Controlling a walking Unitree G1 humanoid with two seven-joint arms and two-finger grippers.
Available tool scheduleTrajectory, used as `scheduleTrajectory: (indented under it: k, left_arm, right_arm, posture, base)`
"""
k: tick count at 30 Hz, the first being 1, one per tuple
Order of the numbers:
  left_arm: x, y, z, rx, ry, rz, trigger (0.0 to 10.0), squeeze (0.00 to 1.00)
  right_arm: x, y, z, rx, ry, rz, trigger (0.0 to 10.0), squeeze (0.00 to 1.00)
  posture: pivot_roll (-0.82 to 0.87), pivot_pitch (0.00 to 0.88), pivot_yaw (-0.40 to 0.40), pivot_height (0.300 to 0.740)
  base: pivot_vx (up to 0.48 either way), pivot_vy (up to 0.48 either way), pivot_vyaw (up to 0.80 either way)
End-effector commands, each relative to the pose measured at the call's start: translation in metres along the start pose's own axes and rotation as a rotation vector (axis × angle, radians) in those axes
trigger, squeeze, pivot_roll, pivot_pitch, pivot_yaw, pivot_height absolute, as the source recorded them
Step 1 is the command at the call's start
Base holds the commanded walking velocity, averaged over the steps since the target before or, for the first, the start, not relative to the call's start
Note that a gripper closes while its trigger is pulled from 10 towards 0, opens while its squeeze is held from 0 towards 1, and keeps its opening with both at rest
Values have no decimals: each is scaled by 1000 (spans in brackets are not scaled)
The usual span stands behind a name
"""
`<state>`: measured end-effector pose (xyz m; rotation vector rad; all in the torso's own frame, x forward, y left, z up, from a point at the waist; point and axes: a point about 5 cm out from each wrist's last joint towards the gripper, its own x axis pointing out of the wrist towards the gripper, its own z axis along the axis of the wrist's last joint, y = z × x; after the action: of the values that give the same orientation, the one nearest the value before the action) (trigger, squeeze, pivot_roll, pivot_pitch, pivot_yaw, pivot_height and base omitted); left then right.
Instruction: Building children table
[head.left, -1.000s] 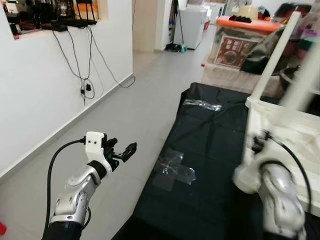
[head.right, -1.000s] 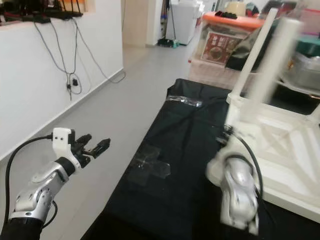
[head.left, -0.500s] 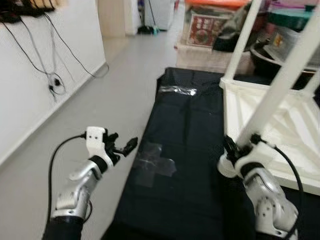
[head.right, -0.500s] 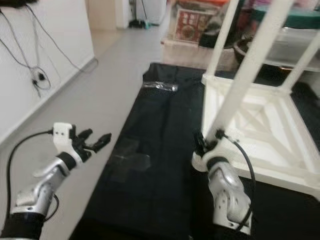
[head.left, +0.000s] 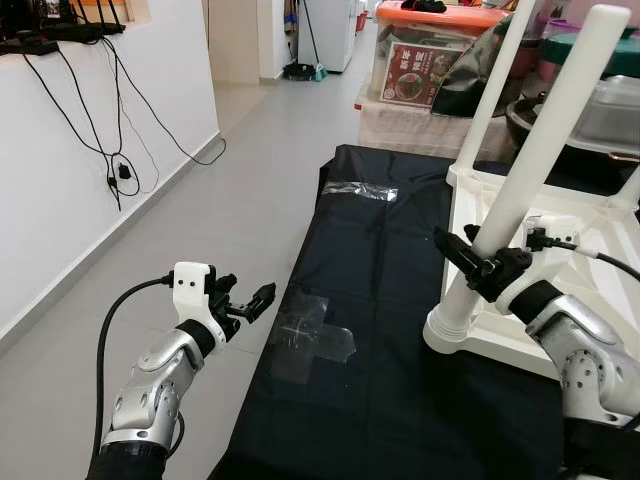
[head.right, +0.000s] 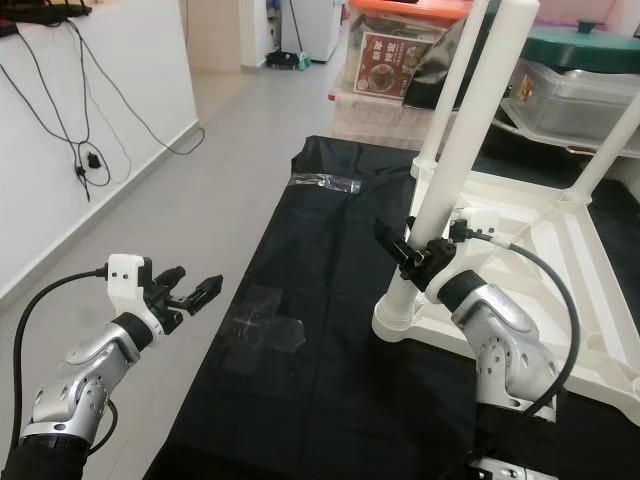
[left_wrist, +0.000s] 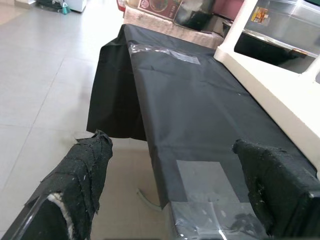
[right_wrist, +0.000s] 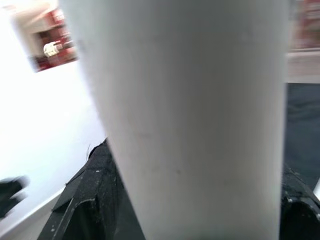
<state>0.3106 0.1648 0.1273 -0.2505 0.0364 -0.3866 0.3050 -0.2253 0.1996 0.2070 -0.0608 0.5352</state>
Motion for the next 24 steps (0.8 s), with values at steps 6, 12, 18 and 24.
scheduleTrajectory:
  k: [6, 12, 18, 24]
  left_arm:
    - [2, -1, -2, 1, 9, 1, 10000, 0]
    - [0, 0, -2, -1, 9, 2, 10000, 0]
    - [-2, 2, -2, 1, 14, -1, 10000, 0]
    - [-2, 3, -2, 3, 16, 0, 10000, 0]
  right_arm:
    - [23, 27, -28, -80, 141, 176, 0, 0]
    - [-2, -45, -60, -39, 270, -884, 0, 0]
    - [-52, -28, -72, -47, 248, -1256, 0, 0]
    - [-45, 3, -62, -52, 177, -1136, 3725, 0]
  posture:
    - [-49, 0, -88, 740]
    - [-55, 0, -81, 740]
    - [-63, 0, -67, 740]
    - [-72, 0, -63, 740]
  base:
    - [0, 0, 0]
    - [0, 0, 0]
    - [0, 0, 0]
    - [0, 0, 0]
